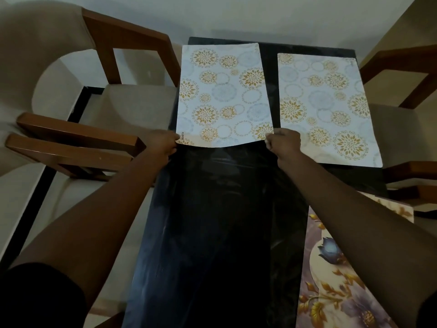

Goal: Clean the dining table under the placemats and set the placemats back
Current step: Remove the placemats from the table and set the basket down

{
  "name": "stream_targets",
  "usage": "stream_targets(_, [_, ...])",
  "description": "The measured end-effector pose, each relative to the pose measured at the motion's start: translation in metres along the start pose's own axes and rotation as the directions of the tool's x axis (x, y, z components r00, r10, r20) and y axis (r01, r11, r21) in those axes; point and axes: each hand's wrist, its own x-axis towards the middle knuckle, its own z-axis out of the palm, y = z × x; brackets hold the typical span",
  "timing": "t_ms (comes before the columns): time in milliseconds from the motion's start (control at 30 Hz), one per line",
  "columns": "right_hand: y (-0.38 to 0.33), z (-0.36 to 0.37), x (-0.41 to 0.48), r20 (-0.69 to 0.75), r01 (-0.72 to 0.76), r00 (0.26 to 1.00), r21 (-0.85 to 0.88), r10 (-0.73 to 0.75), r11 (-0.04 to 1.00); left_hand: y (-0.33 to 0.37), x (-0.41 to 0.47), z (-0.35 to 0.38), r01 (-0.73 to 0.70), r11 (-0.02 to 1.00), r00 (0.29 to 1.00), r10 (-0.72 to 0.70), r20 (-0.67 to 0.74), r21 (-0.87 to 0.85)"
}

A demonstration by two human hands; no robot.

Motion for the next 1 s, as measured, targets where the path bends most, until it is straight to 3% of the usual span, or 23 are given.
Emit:
stream_targets(100, [-0.002,-0.011,-0.032,0.059,-0.03,0.998,0.075,0.025,0.997,0.0,-0.009,-0.013,-0.062,0.997,0.995,0.058,0.085,0.043])
stream_targets(233, [0.023,-0.047,-0.09,0.166,-0.128,0.979,0.037,0.121,0.991,-0.022,-0.064,-0.041,-0.038,0.995,0.993,0.027,0.117,0.088])
stream_targets(500, [0.13,-0.119,-0.198,0.399,-0.354,0.847,-0.068,0.351,0.933,-0.164,-0.191,-0.112,0.092,0.986,0.989,-0.107,0.1,0.136])
stream_targets(667, [0.17,-0.143,-0.257,0.394,-0.237,0.865,-0.226,0.312,0.945,-0.228,-0.255,-0.133,0.1,0.975,0.995,-0.103,0.007,0.201])
stream_targets(833, [0.203,-0.166,-0.313,0.456,-0.241,0.807,-0.327,0.376,0.914,-0.279,-0.309,-0.148,0.122,0.946,0.989,-0.089,-0.122,0.3])
stream_targets(1000, [0.225,-0.185,-0.349,0.489,-0.17,0.789,-0.408,0.372,0.897,-0.314,-0.341,-0.167,0.166,0.89,0.984,-0.118,-0.136,0.425])
